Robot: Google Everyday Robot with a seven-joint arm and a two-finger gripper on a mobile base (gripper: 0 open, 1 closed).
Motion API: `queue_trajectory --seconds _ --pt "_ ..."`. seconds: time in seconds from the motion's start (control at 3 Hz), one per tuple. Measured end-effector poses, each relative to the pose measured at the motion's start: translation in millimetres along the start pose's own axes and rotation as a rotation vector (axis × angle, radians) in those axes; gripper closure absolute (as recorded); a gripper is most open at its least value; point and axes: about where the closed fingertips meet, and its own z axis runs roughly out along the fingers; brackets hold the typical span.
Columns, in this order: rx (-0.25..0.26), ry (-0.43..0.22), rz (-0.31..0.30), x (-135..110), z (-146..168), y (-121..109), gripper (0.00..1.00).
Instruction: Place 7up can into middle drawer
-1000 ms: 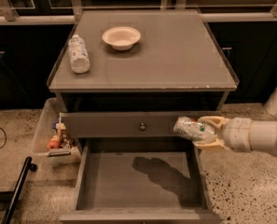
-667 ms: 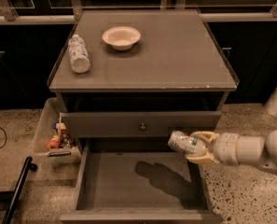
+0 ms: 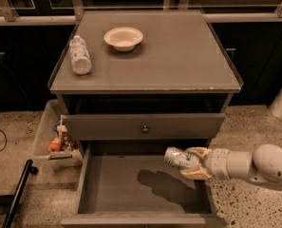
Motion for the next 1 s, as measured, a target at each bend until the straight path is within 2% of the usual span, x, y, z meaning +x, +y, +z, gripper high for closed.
queue_trajectory --seconds 0.33,0.67,1.0 --pt "-0.011 0.000 0.016 6.6 9.8 -0.5 1.00" --pt "-0.019 0.042 0.072 41.4 41.1 -5.1 1.00" --pt "-0.015 0.100 0.070 71.3 69.5 -9.5 1.00"
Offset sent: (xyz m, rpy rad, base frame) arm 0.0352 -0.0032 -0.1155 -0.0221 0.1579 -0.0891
